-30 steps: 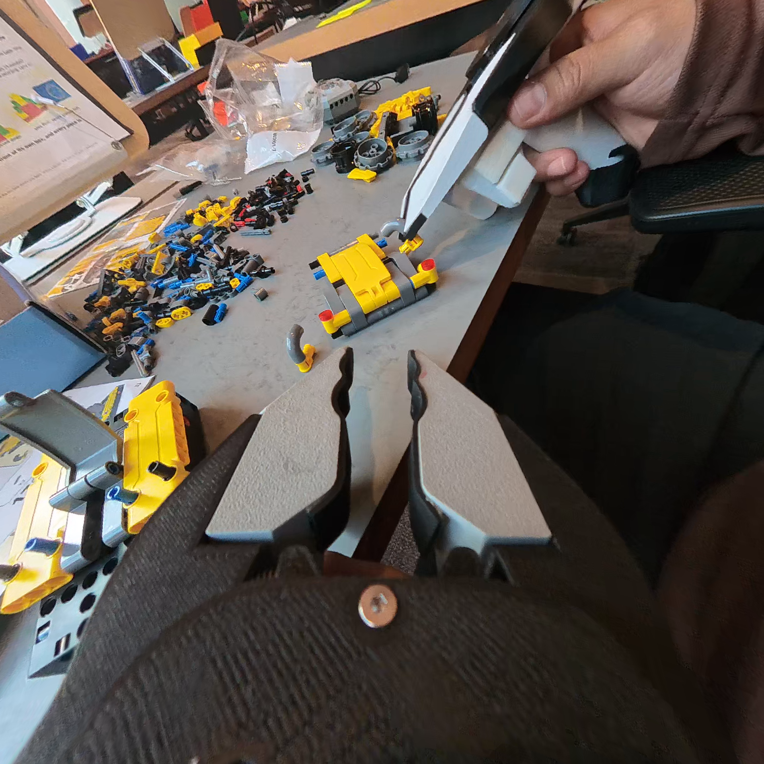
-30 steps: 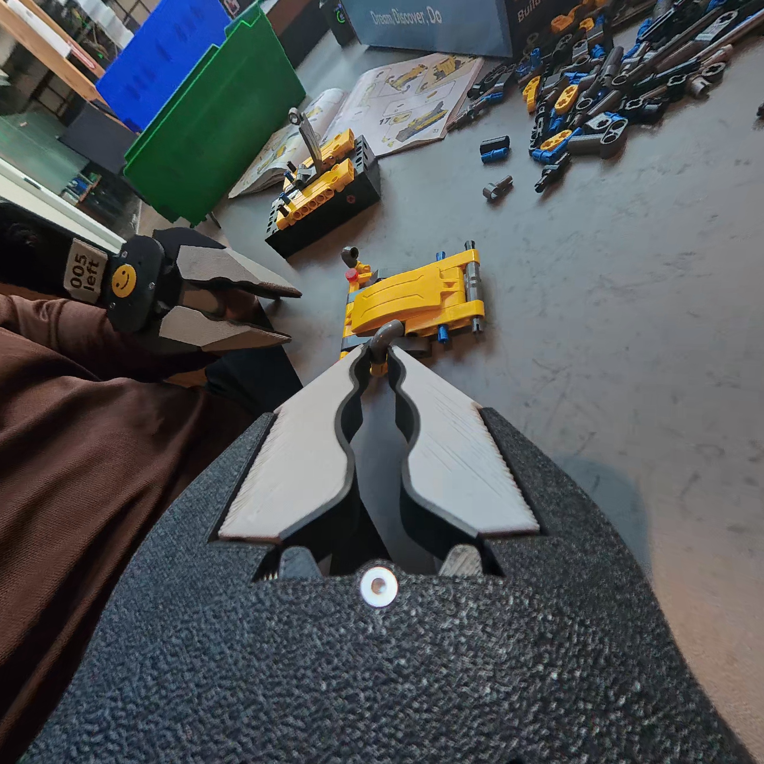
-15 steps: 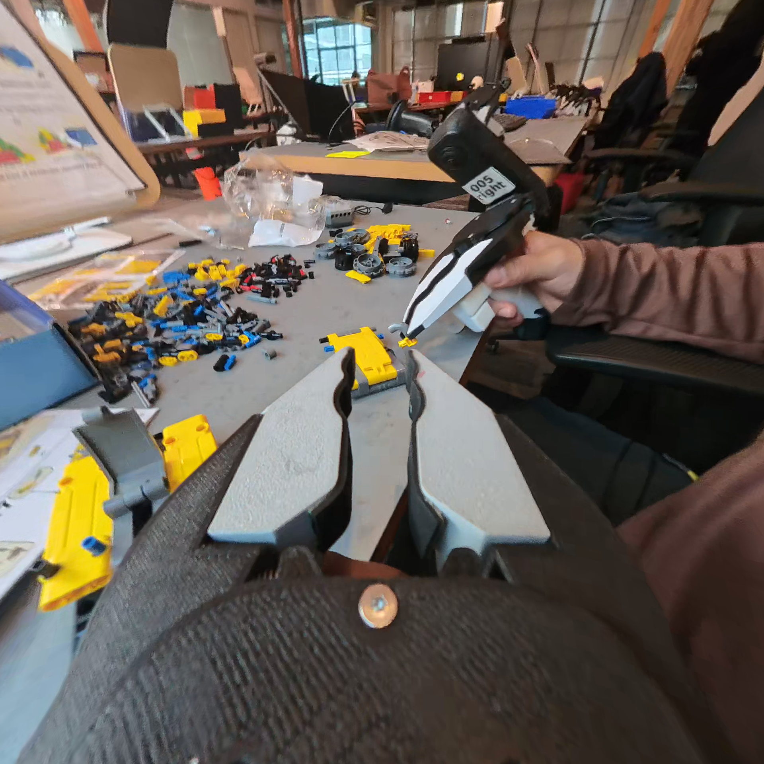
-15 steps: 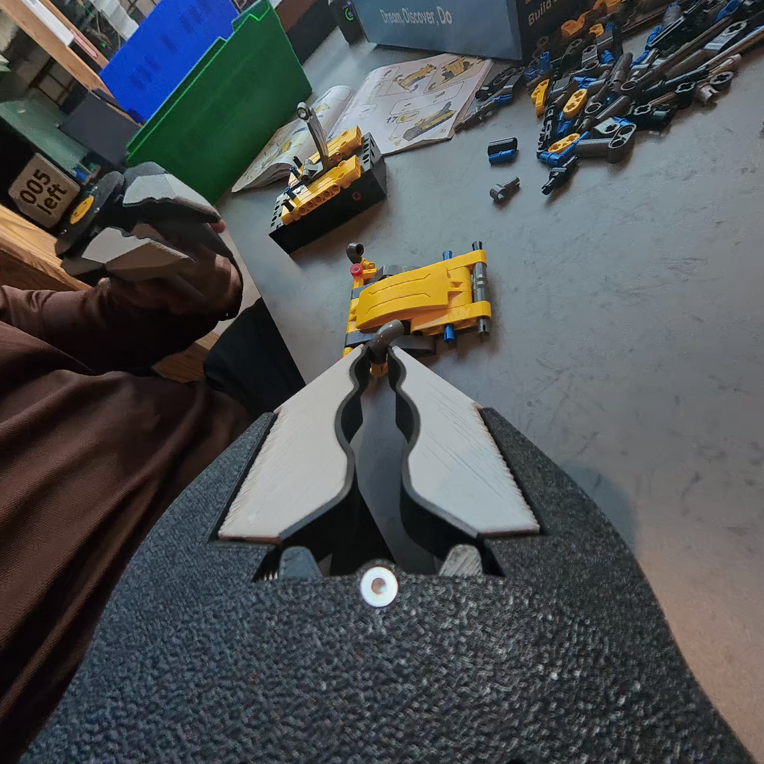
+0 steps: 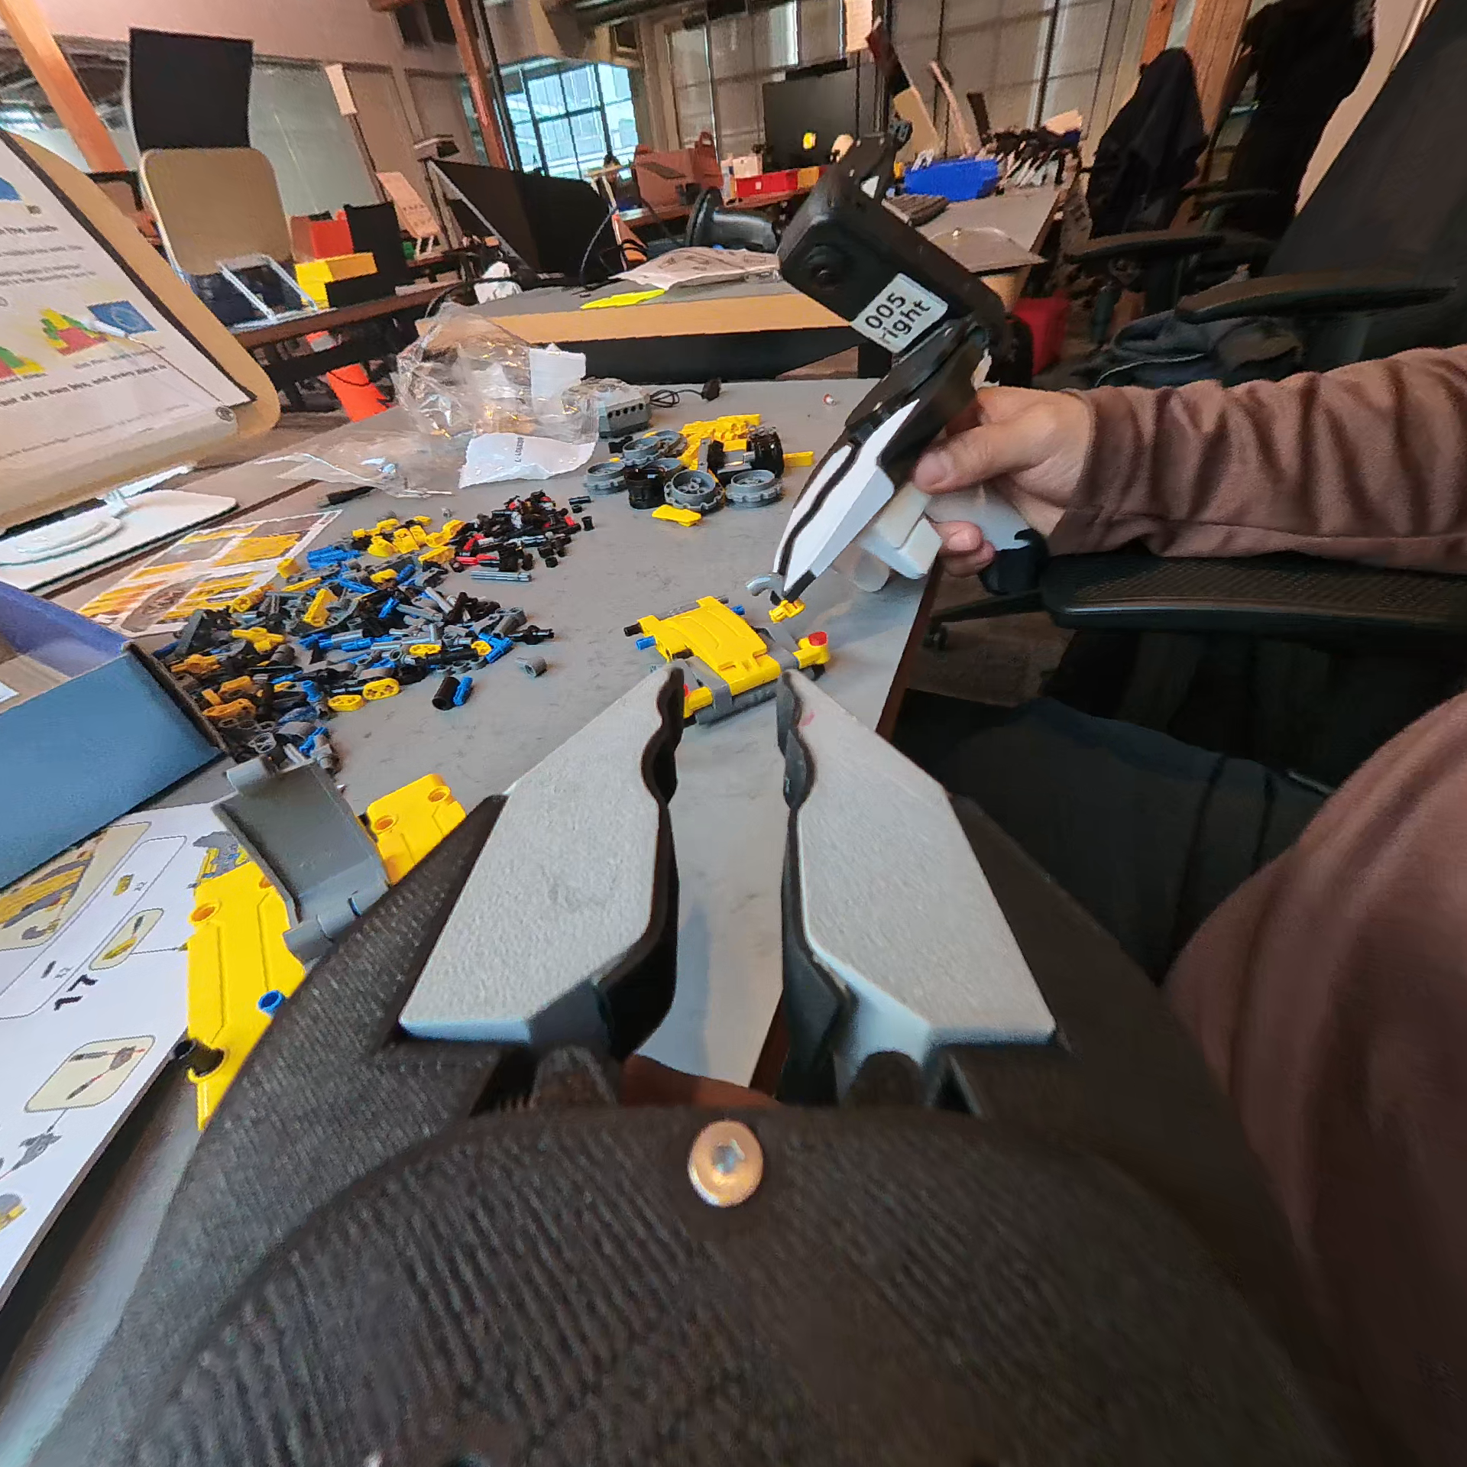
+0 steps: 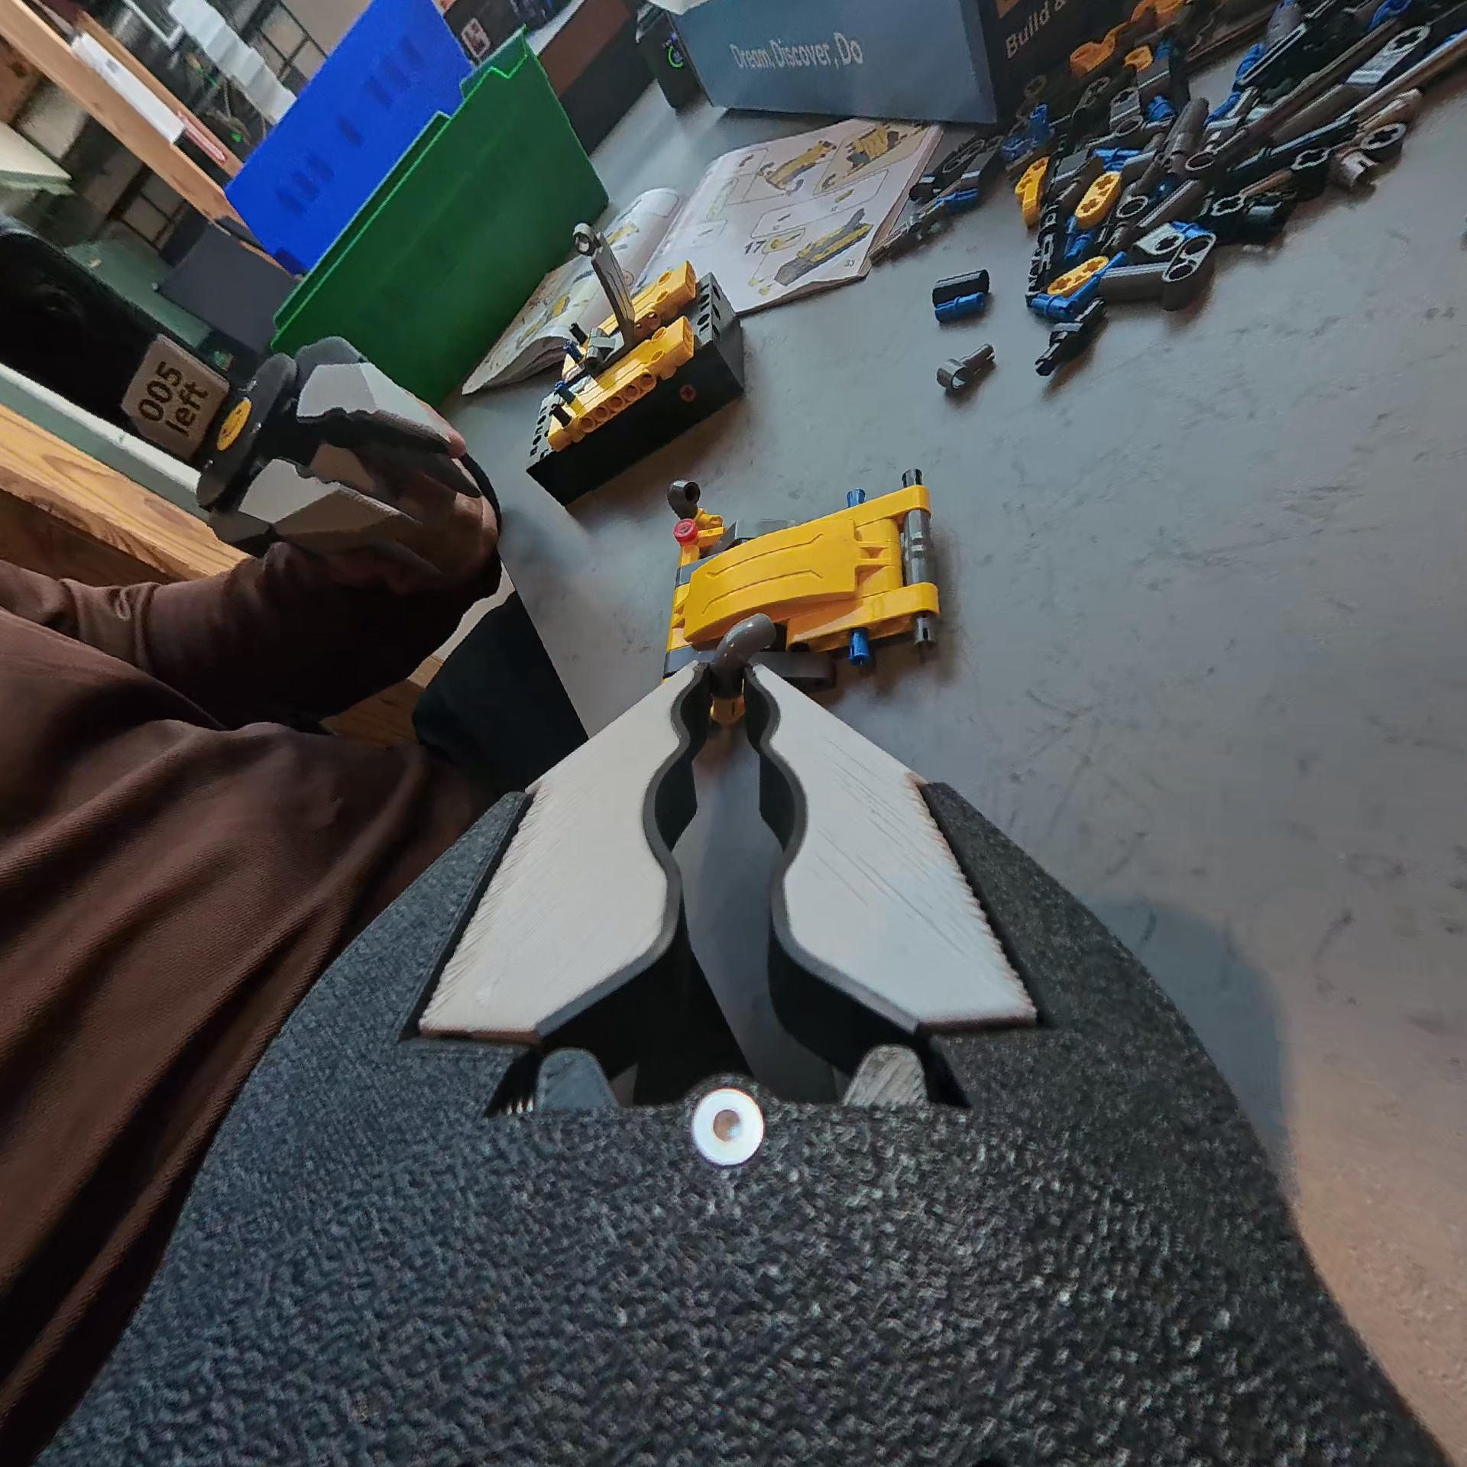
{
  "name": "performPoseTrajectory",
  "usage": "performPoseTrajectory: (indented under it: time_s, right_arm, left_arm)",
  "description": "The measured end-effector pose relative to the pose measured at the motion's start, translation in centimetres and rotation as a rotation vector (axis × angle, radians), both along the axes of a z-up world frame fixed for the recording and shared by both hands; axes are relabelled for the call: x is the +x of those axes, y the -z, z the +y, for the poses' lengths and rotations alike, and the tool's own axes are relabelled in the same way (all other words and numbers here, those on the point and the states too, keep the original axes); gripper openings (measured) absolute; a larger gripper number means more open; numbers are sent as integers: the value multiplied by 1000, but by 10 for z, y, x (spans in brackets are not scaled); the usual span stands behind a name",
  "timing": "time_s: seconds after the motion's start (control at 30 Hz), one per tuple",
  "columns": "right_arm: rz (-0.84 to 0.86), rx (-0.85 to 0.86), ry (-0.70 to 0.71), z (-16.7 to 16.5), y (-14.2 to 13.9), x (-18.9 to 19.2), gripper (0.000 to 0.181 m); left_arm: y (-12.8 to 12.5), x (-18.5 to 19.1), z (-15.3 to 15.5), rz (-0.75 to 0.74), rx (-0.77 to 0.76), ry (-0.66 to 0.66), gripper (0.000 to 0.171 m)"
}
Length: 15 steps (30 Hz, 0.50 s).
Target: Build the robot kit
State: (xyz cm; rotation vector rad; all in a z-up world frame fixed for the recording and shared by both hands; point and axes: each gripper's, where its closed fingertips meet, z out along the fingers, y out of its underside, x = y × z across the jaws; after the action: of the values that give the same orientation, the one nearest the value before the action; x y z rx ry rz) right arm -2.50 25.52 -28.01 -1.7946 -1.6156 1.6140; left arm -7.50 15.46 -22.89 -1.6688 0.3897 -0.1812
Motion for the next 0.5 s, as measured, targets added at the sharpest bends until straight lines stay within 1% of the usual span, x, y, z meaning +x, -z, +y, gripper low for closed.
performPoseTrajectory:
  time_s: [0.17, 0.5]
  right_arm:
    - [3, -9, -14, -2, -1, 1, 8]
    - [11, -19, -16, -2, -3, 1, 8]
  left_arm:
    - [-1, -1, 1, -37, -10, 8, 20]
    - [5, 1, 5, 25, -26, -18, 19]
